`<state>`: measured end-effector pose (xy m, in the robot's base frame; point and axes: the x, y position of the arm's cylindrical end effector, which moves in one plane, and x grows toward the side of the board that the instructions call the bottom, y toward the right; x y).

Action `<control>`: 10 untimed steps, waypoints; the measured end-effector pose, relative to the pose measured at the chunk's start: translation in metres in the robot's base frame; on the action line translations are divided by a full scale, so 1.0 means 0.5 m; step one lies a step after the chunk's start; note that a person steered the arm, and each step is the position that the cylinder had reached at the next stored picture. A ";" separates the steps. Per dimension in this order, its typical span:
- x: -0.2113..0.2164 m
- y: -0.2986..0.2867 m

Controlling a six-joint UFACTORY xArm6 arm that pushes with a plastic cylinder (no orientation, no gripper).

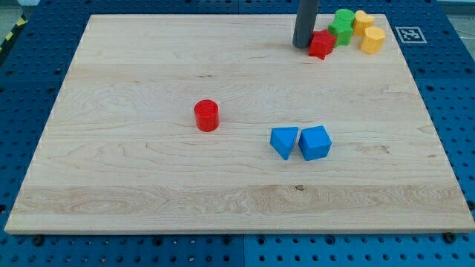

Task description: Push the red star into the bottom left of green star

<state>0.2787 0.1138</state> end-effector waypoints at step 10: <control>0.032 0.064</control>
